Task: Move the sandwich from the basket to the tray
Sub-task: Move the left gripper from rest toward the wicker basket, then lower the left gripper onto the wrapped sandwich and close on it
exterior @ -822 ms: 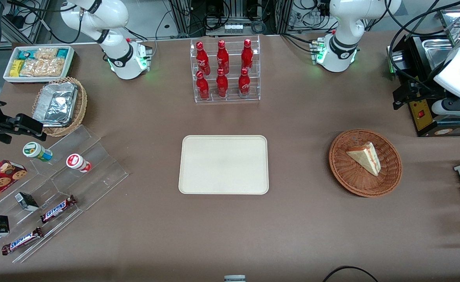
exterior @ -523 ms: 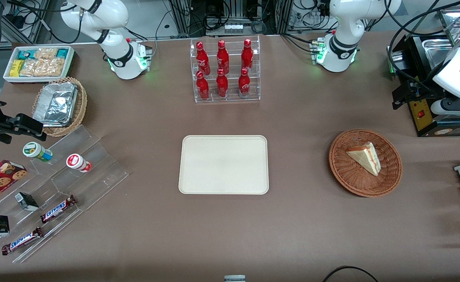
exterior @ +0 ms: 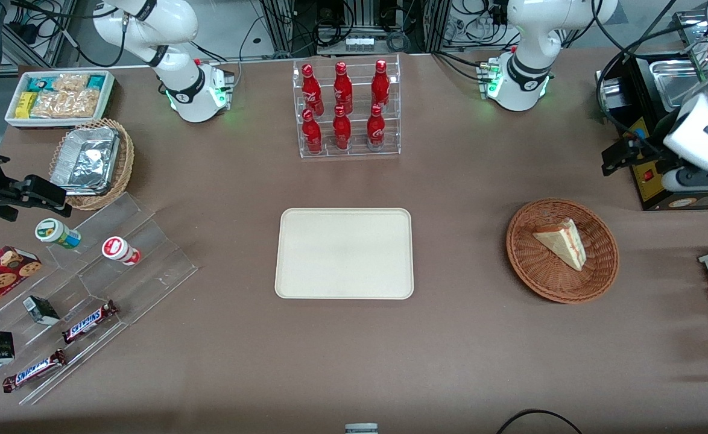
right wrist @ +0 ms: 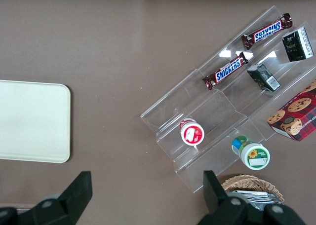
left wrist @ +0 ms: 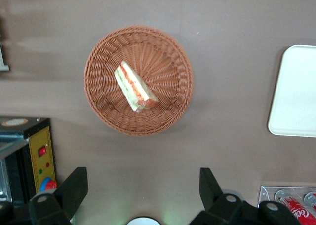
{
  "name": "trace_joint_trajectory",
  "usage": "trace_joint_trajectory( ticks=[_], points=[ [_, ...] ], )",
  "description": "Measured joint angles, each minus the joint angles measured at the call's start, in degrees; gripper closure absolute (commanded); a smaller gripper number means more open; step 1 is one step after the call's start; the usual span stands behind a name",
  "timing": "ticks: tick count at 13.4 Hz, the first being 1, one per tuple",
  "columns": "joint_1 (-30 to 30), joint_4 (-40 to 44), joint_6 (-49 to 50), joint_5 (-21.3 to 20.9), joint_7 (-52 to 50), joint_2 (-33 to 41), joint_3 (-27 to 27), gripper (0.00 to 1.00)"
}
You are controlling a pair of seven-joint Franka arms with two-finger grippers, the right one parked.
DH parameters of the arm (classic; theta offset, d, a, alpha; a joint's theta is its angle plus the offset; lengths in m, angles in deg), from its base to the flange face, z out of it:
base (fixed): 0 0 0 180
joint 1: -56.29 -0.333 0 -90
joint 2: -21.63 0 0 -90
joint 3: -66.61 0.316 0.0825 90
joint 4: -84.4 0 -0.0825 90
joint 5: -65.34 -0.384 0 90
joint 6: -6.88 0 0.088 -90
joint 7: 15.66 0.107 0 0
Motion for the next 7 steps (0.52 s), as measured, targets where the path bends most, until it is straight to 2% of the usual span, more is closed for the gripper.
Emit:
trace_joint_trajectory(
  ticks=[4, 7],
  points=[
    [-0.2, -3.4, -2.6, 0.0, -1.7, -1.5, 4.0, 0.00],
    [-0.4, -9.4, -7.9, 0.0, -5.7, -1.9, 6.6, 0.00]
  ],
)
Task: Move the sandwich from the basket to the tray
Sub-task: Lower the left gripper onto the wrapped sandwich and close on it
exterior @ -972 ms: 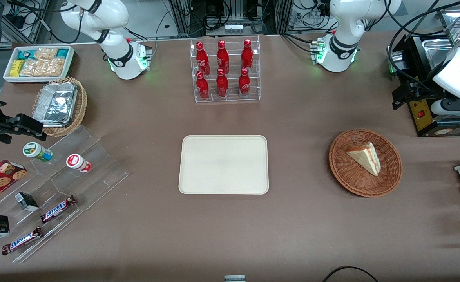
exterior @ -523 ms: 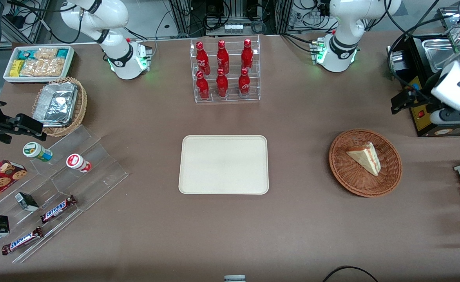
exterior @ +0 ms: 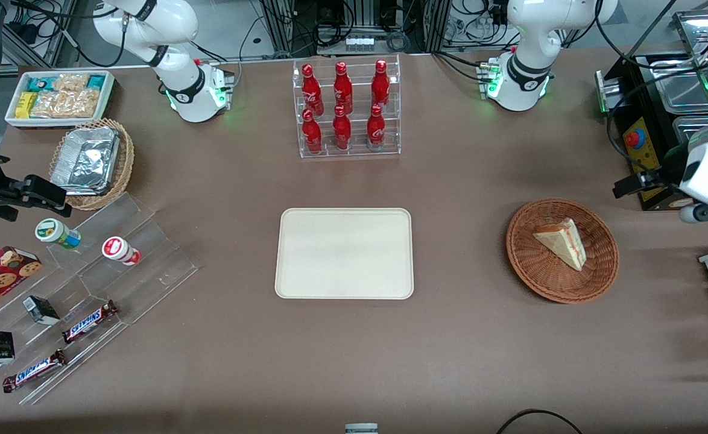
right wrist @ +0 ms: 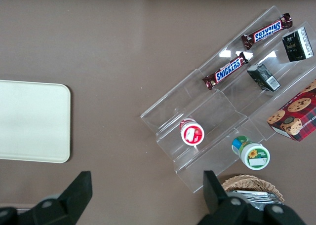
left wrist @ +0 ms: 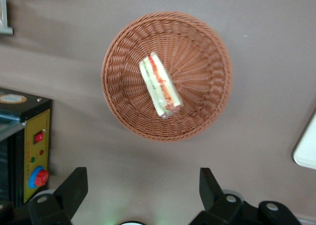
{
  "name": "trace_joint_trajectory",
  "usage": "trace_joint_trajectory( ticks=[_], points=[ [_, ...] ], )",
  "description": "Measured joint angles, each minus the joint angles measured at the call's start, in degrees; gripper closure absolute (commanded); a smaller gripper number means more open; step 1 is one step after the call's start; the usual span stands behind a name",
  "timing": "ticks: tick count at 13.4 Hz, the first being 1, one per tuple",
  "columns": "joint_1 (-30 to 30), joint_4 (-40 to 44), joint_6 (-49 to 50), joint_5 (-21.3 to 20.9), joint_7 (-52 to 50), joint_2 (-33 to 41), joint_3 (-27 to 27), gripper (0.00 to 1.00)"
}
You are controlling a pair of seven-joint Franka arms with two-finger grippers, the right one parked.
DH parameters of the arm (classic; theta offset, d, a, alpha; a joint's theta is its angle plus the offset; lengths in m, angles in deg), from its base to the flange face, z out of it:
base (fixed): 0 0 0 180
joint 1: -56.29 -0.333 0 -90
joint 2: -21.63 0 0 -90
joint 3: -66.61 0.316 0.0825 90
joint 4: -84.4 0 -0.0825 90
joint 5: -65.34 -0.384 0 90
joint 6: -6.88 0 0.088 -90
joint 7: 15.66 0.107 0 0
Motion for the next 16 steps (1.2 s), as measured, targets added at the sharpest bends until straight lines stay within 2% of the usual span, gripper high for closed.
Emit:
trace_joint_trajectory(
  ticks=[4, 6, 9, 12, 16],
  points=[
    [0.0, -5.6, -5.8, 0.0, -7.8, -1.9, 0.5, 0.00],
    [0.0, -9.5, -13.7, 0.1, -11.7, -2.8, 1.7, 0.00],
    [0.2, -15.8, -24.8, 0.2, -22.9, -4.1, 2.5, 0.00],
    [2.1, -17.8, -29.8, 0.2, -31.3, -7.0, 2.2, 0.00],
    [3.9, -20.5, -37.7, 0.2, -34.7, -10.9, 2.0, 0.00]
  ],
)
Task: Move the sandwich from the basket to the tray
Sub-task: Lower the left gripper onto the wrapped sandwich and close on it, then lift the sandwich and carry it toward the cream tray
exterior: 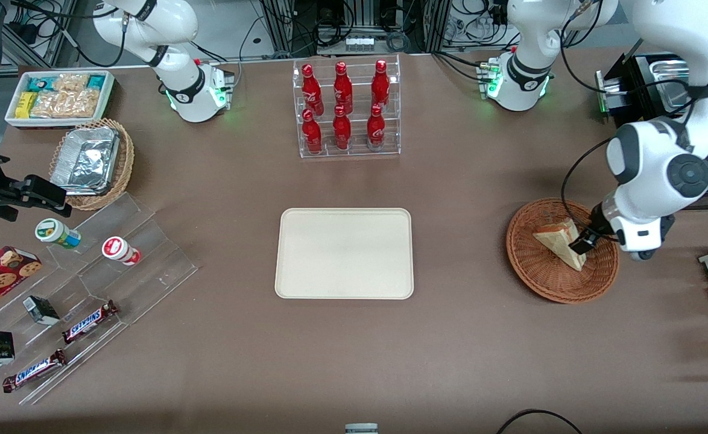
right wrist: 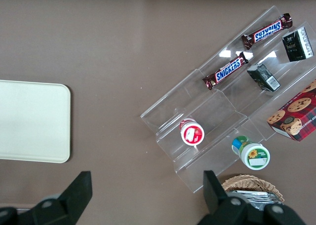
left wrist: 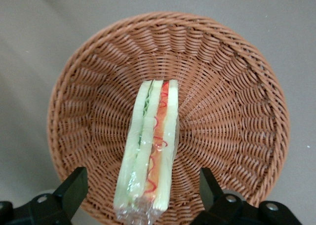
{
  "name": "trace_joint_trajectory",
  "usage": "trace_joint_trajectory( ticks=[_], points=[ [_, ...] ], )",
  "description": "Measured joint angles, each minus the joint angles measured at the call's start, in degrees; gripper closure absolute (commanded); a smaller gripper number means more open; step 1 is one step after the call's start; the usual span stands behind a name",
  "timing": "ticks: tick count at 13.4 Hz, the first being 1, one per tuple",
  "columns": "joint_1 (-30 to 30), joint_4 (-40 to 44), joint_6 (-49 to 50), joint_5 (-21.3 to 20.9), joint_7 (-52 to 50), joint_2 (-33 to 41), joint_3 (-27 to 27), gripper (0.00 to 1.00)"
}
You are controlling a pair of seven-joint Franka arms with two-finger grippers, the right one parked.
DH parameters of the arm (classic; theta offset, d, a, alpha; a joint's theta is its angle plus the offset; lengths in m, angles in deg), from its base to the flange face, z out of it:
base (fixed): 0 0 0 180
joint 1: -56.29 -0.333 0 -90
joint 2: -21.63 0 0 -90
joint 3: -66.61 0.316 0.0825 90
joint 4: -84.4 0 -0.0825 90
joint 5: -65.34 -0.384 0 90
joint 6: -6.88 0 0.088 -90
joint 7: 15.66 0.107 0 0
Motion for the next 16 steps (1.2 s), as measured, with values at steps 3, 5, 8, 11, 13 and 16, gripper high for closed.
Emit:
trace_joint_trajectory(
  ticks=[3, 5, 8, 11, 13, 16],
  points=[
    [0.9, -0.4, -2.3, 0.0, -0.5, -2.9, -0.1, 0.01],
    [1.0, -0.6, -3.5, 0.0, -0.5, -4.2, -0.1, 0.06],
    [1.5, -0.7, -5.1, -0.1, -0.5, -6.3, -0.1, 0.23],
    [1.6, -0.7, -5.3, -0.2, -0.4, -7.2, -0.1, 0.43],
    [1.6, -0.7, -5.2, -0.2, -0.3, -7.2, -0.1, 0.54],
    [2.0, -0.5, -5.0, -0.2, -0.2, -6.7, -0.1, 0.58]
  ],
)
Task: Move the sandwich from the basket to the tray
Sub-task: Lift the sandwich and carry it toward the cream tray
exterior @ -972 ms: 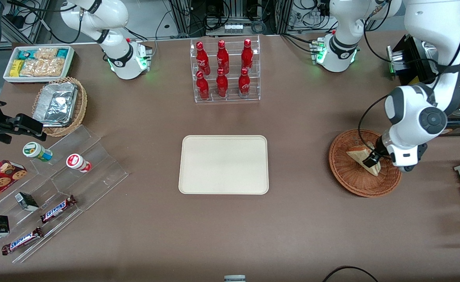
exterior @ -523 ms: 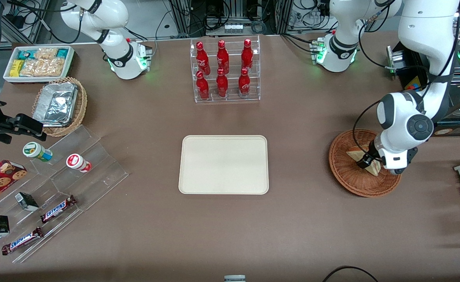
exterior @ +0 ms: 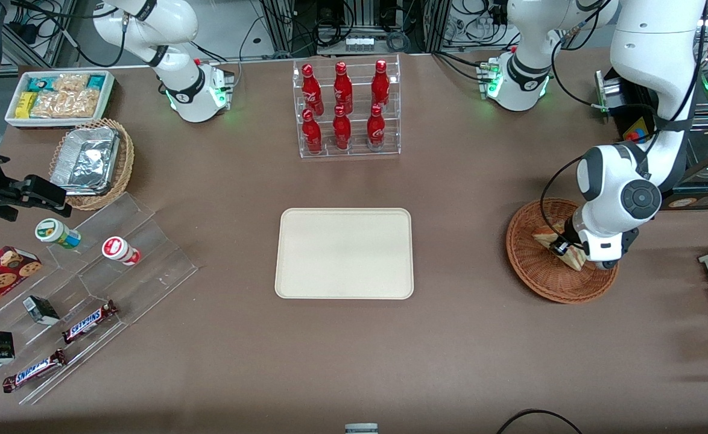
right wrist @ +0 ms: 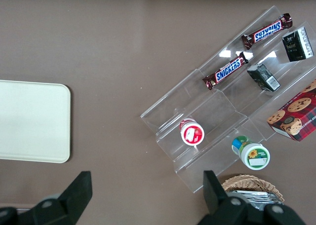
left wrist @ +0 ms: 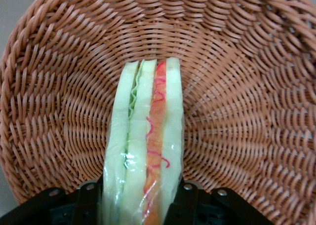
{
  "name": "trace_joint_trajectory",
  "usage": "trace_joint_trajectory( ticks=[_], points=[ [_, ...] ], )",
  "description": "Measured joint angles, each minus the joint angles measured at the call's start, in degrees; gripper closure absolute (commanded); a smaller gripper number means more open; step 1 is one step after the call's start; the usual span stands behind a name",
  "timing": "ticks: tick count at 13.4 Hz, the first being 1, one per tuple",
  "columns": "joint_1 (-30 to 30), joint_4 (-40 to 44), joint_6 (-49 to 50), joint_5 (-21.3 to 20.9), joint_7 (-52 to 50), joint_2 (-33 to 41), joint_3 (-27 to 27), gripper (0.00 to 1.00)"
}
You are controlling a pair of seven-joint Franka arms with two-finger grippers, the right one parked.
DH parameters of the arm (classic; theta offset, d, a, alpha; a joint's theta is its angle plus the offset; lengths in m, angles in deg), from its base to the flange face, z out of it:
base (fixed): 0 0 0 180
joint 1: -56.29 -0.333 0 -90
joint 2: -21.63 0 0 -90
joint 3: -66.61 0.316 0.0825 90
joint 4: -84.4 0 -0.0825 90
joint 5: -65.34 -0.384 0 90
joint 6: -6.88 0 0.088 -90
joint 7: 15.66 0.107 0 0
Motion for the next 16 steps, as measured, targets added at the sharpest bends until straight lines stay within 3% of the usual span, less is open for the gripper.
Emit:
trace_joint_trajectory(
  ticks=[3, 8, 16],
  points=[
    [2.2, 2.5, 4.0, 0.0, 0.0, 1.9, -0.1, 0.60],
    [3.7, 16.7, 20.6, 0.5, 1.5, 2.8, -3.2, 0.59],
    [4.3, 27.1, 22.1, 1.5, 1.9, -6.1, -20.0, 0.60]
  ],
)
